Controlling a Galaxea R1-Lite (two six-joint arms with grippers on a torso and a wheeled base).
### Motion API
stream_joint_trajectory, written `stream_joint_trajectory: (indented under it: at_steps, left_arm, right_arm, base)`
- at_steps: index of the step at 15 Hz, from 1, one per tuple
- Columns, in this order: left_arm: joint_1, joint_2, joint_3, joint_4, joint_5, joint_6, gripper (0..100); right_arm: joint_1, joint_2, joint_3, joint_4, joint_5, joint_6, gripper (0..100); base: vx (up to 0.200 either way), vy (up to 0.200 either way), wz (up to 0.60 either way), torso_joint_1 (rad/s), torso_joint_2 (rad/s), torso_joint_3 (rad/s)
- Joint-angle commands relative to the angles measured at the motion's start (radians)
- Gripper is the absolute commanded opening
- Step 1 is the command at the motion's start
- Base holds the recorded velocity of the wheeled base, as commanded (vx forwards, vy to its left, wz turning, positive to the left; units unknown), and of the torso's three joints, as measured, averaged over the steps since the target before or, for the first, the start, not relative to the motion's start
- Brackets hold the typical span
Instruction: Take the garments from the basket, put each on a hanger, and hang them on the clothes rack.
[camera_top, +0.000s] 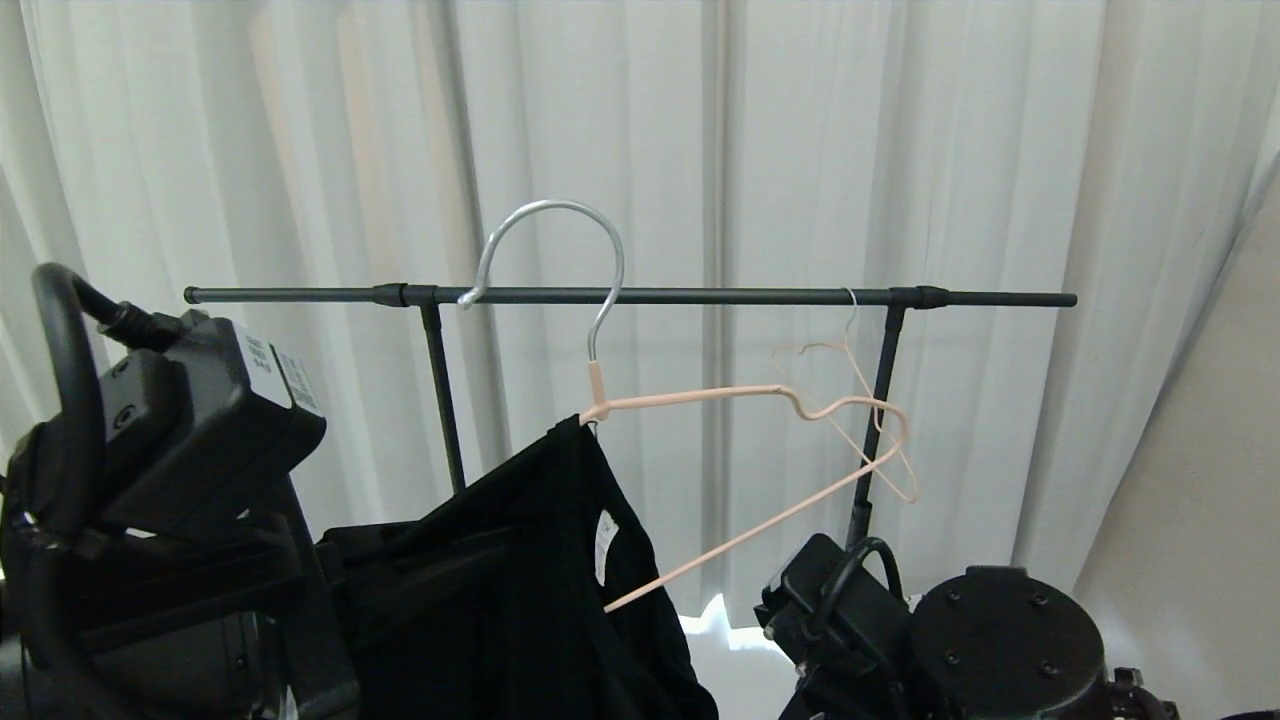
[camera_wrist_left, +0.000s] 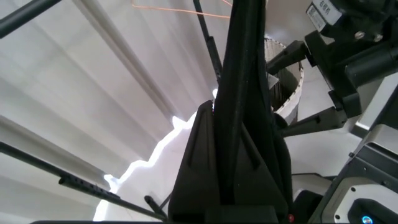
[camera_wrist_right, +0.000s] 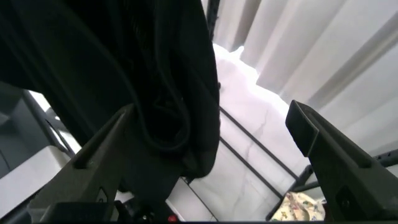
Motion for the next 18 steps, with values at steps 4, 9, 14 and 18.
stream_joint_trajectory:
  at_steps: [4, 9, 14, 18]
  left_arm:
    - [-0.001, 0.006, 0.005, -0.011, 0.002, -0.004, 0]
    - [-0.001, 0.012, 0.011, -0.020, 0.002, -0.005, 0]
    - [-0.001, 0.024, 0.016, -0.023, 0.003, -0.005, 0]
    - [0.011, 0.080, 0.017, -0.111, 0.029, -0.005, 0]
  right_arm:
    - [-0.006, -0.007, 0.014, -0.002, -0.023, 0.002, 100]
    - [-0.014, -0.038, 0.028, -0.025, -0.039, -0.004, 100]
    - [-0.012, -0.061, 0.052, -0.060, -0.037, -0.011, 100]
    - [-0.005, -0.138, 0.143, -0.060, 0.013, -0.063, 100]
  base:
    - [0.000, 0.000, 0.00, 0.000, 0.00, 0.000]
    - [0.000, 0.000, 0.00, 0.000, 0.00, 0.000]
    - [0.000, 0.000, 0.00, 0.000, 0.00, 0.000]
    - [0.000, 0.000, 0.00, 0.000, 0.00, 0.000]
